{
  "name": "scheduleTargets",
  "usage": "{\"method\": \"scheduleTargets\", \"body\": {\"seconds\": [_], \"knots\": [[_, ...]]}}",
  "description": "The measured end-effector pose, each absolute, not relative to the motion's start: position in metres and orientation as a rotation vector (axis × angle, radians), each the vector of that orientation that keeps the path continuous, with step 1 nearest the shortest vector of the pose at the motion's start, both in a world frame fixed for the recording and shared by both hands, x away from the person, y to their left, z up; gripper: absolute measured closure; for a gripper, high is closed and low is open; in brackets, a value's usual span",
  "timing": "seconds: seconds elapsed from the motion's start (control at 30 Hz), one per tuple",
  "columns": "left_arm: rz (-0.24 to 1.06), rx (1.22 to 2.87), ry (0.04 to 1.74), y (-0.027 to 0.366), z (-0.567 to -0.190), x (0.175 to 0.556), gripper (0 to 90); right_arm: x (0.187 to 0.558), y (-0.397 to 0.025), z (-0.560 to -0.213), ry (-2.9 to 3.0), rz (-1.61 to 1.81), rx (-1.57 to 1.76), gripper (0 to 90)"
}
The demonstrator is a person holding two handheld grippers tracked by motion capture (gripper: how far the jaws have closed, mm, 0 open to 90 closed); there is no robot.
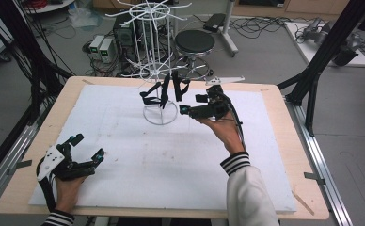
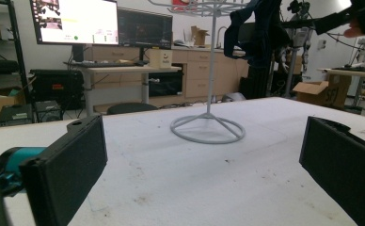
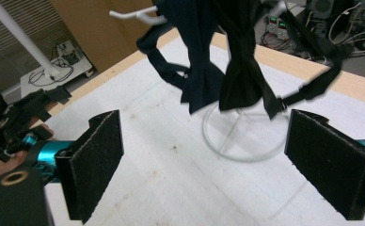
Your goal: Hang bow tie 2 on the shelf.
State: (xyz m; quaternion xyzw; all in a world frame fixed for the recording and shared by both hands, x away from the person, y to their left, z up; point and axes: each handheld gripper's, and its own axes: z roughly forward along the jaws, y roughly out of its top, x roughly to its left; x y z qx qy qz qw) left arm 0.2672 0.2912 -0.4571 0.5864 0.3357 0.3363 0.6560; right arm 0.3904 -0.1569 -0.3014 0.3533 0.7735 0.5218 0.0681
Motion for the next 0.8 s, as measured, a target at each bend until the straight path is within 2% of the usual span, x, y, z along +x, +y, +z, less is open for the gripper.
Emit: {"method": "scheduleTargets", "body": {"seconds": [0.4, 0.8], "knots": [[0.766, 1.331, 0.757, 0.291, -0.457, 0.267, 1.7, 0.347, -0.183, -0.323, 2.203, 1.610, 1.004, 9.4], [0.769, 1.334, 0.755, 0.290, -0.457, 0.266, 1.7, 0.303, -0.221, -0.362, 1.999, 1.630, 0.966, 9.5]]}}
